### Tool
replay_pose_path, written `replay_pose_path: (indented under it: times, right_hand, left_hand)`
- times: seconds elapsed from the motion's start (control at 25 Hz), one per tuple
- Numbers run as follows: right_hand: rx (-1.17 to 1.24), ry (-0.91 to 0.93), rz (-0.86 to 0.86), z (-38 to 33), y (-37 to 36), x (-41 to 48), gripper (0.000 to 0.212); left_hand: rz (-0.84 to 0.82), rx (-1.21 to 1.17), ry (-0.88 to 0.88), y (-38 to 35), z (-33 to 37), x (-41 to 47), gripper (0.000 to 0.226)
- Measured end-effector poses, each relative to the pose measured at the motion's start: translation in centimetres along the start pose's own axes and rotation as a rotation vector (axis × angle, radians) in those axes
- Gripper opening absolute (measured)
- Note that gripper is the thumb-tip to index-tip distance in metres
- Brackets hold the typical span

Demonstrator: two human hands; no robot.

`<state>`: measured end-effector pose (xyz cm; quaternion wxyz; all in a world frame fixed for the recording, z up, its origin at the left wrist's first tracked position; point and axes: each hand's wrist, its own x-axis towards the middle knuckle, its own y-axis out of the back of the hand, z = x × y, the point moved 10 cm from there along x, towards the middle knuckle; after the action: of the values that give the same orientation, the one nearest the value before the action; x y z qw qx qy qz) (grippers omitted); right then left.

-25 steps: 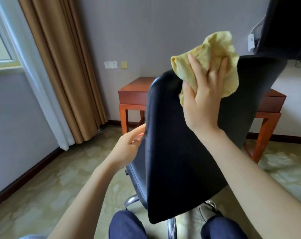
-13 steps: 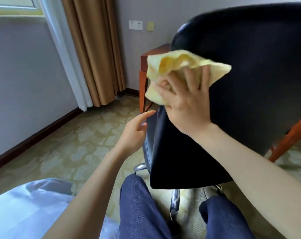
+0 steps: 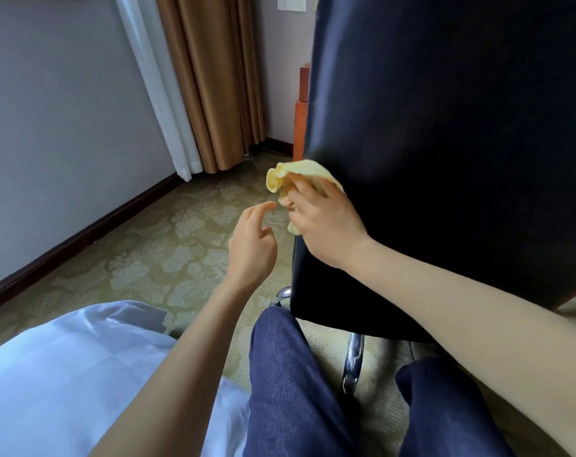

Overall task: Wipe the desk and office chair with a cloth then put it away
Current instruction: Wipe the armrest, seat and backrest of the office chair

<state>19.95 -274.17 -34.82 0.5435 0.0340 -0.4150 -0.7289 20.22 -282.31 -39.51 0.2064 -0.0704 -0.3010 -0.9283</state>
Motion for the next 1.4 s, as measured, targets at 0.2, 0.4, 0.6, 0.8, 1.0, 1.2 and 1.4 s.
replay_pose_path:
  times: [0.2,0.4,0.6,0.8,1.0,1.2,1.4]
  right_hand:
    - [0.28,0.016,-0.276,-4.6,-7.4,-1.2,0.046]
    - [0.26,0.019,-0.315,-6.9,-10.4,-1.5,0.037]
    - [0.083,0.239,-0.208,-9.1,-10.3,-5.5,0.048]
    - [0.009,0.315,-0.227,-5.2,-10.7,-12.5,0.015]
    - [0.134,-0.023,-0.097,3.6,-6.5,-14.9,0.037]
    - [0.063,-0.328,0.261,11.6,1.4,-10.6,0.039]
    - [-0.037,-0.363,0.223,11.1,2.1,-6.1,0.049]
  left_hand:
    - [0.028,0.012,-0.002,1.5,-1.6,-0.3,0.052]
    - [-0.005,-0.014,0.0,0.4,-2.0,0.2,0.056]
    - [-0.15,-0.151,-0.163,-2.5,1.7,-1.4,0.06]
    - [-0.393,-0.439,-0.168,-6.8,6.4,-3.4,0.063]
    - [-0.33,-0.834,0.106,-8.0,9.3,-2.9,0.064]
    - [-0.227,-0.972,0.258,-7.8,9.1,-1.4,0.06]
    - [-0.185,-0.799,0.253,-7.1,7.4,0.7,0.065]
